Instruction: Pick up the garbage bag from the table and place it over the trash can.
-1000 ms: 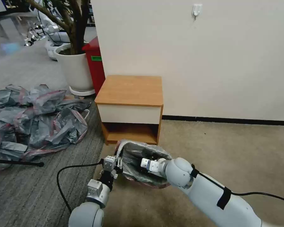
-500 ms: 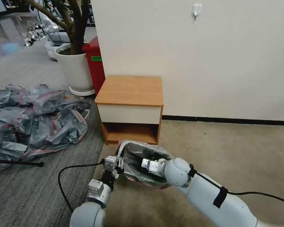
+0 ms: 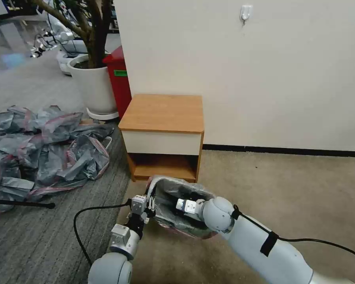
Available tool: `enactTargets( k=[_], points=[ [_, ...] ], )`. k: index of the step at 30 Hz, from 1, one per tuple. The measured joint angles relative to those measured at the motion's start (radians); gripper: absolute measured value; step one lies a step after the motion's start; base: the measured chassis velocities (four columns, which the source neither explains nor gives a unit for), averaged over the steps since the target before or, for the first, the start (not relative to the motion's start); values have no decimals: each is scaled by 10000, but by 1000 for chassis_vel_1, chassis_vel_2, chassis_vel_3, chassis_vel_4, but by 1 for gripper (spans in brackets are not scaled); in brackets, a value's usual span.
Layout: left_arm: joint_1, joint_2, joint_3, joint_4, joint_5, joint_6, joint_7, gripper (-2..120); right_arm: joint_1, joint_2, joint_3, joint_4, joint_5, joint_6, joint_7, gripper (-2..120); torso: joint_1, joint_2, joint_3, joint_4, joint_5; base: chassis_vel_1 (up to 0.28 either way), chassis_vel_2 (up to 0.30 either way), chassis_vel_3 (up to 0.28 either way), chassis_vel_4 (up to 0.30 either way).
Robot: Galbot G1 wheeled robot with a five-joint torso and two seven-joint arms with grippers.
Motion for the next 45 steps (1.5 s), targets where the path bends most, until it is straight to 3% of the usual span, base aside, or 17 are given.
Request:
enactTargets(
  k=[26, 45],
  points=[
    [6, -18, 4, 2, 7, 1, -3, 5, 13, 254, 93, -491, 221, -164, 438, 0, 0, 0, -1, 0, 0, 0, 0, 0, 0],
    [-304, 88, 29, 383, -252, -6, -390, 5, -192, 26, 132, 769, 493, -352, 506, 0, 0, 0, -1, 0, 0, 0, 0, 0, 0]
  ],
)
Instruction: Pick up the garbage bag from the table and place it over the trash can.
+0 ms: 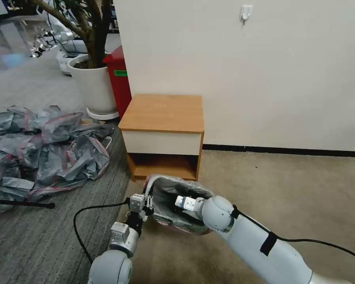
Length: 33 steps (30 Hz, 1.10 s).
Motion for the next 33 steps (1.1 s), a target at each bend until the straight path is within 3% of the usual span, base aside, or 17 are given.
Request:
enactTargets(
  k=[7, 16, 22, 24, 26, 27, 29, 30, 33],
  points=[
    [-45, 24, -4, 105, -125, 5, -99, 5, -180, -239, 109, 745, 246, -31, 52, 0, -1, 0, 0, 1, 1, 0, 0, 0, 0],
    [-255, 24, -25, 453, -471, 42, -428, 5, -551, -1254, 580, 2314, 1376, -119, 471, 0, 0, 0, 0, 0, 1, 0, 0, 0, 0],
    [-325, 51, 64, 490, -1315, 366, -837, 5, -1331, -2184, 1793, 3826, 2418, 251, 945, 0, 0, 0, 0, 0, 2, 0, 0, 0, 0],
    [-249, 161, 145, 219, -2210, 1002, -1202, 5, -1920, -2619, 2584, 4828, 3214, 471, 1597, 0, 0, 0, 0, -2, 1, 0, 0, 0, 0],
    [-216, 195, 162, 131, -2451, 1200, -1292, 5, -2093, -2704, 2820, 5067, 3525, 584, 1907, 0, 0, 0, 0, -1, 1, 0, 0, 0, 0],
    [-135, 286, 174, -94, -3147, 1797, -1518, 5, -2661, -2795, 3506, 5605, 4372, 1247, 2952, 0, 0, 0, -1, -3, 0, 0, 0, 0, 0],
    [-50, 415, 195, -349, -4065, 2481, -1879, 5, -3115, -2638, 4182, 5931, 5098, 2100, 4025, 0, -1, 1, -1, -1, -1, 0, 0, 0, 0],
    [-50, 415, 195, -349, -4065, 2481, -1879, 5, -3115, -2638, 4182, 5931, 5098, 2100, 4025, 0, -1, 1, -1, -1, -1, 0, 0, 0, 0],
    [52, 587, 205, -662, -5295, 3352, -2635, 5, -3634, -2002, 5141, 6061, 5671, 4042, 5248, 0, 0, 0, -1, 1, 0, 0, 0, 0, 0]
  ],
)
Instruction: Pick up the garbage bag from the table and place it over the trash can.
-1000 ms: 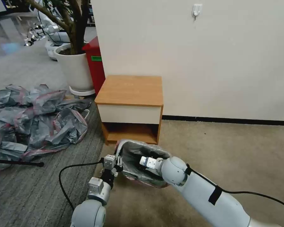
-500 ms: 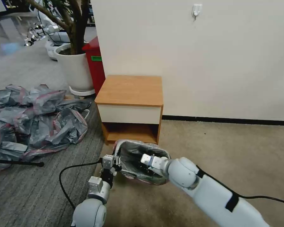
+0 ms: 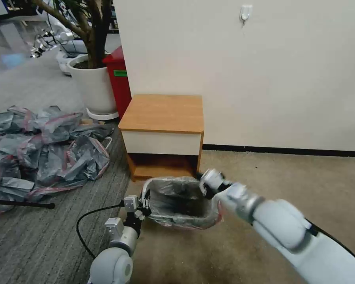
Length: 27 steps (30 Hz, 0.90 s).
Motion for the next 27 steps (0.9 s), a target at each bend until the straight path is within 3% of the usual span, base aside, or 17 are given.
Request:
enactTargets(
  k=[5, 10, 14, 27],
  points=[
    [15, 155, 26, -195, -680, 765, -776, 5, -613, 656, 587, -105, 253, 1700, 477, 0, 0, 1, 0, 0, -1, 0, 0, 0, 0],
    [-67, 232, 140, -205, -781, 1018, -1137, 5, -953, 1072, 593, -296, 226, 2146, 779, 4, 0, 0, 1, 0, 0, 0, 0, 0, 0],
    [-148, 237, 312, -81, -772, 1133, -1303, 5, -1173, 1464, 534, -382, 175, 2215, 1104, 22, 0, 0, 1, -1, 0, 0, 0, 0, 0],
    [-188, 199, 404, 185, -690, 1323, -1405, 5, -1269, 1659, 553, -581, 120, 2269, 1188, 69, 0, 0, 1, 0, 0, 0, 0, 0, 0]
  ],
)
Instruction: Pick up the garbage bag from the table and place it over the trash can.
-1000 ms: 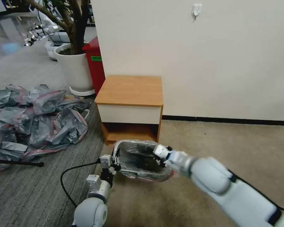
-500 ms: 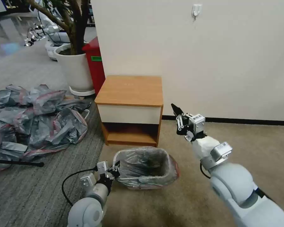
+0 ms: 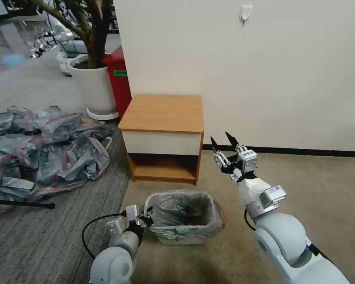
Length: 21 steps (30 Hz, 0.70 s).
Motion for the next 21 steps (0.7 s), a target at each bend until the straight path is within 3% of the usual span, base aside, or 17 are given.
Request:
enactTargets(
  k=[9, 16, 17, 21],
  points=[
    [-16, -8, -4, 51, 40, 46, -110, 7, -61, 109, -16, -136, -37, 70, -7, 98, 0, 0, 0, 0, 1, 0, 0, 0, 0],
    [36, -20, -1, 10, 61, 23, -129, 28, -81, 156, -28, -147, -45, 74, -11, 100, 0, 0, 0, -1, 0, 0, 0, 0, 0],
    [62, -20, -1, -37, 68, 0, -129, 36, -91, 181, -30, -157, -46, 74, -13, 100, 0, 0, 1, 0, -1, 0, 0, 0, 0],
    [117, -10, -12, -166, 75, -29, -114, 50, -131, 235, -30, -165, -53, 74, -14, 100, 0, 0, 1, 0, 0, 0, 0, 0, 0]
  ],
)
